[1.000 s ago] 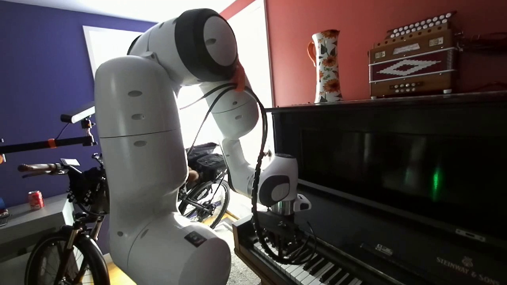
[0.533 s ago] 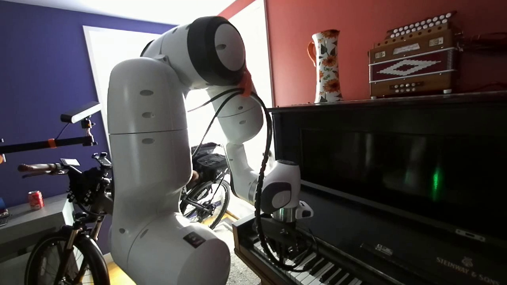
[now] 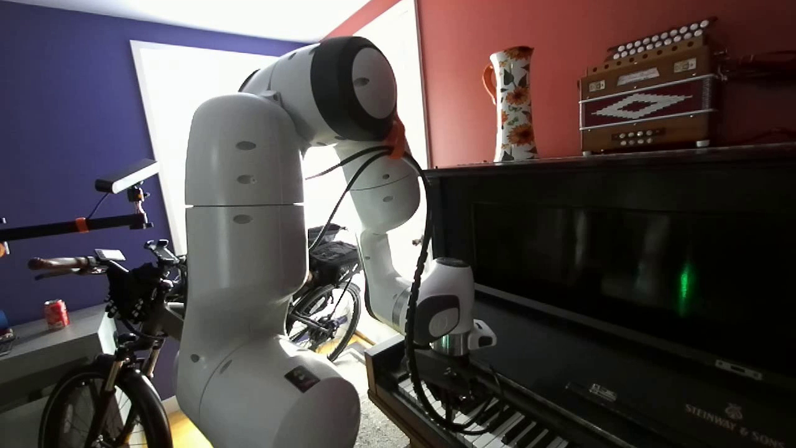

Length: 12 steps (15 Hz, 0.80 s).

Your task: Press one white key on the left side of the piano

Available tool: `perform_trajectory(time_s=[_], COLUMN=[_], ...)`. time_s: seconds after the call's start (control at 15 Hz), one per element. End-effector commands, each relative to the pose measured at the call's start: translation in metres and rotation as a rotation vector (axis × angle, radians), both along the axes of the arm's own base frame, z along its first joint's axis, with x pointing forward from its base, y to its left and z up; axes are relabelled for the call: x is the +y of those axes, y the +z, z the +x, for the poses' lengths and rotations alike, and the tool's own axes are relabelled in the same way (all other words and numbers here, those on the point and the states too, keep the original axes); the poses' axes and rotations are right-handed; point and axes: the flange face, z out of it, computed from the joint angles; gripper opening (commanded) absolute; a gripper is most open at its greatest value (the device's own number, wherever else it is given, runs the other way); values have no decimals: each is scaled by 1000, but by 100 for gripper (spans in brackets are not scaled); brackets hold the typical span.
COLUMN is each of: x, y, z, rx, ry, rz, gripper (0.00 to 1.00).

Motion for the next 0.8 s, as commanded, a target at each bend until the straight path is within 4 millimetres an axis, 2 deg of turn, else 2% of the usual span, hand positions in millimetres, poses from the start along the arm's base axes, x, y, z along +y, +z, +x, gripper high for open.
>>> perform_trajectory(time_s=[0.0, 0.73], x=[-3, -10], y=[-10, -27], z=[4, 17], rx=[-15, -36], ry=[-11, -29], rz=[-7, -15], gripper=[0, 0])
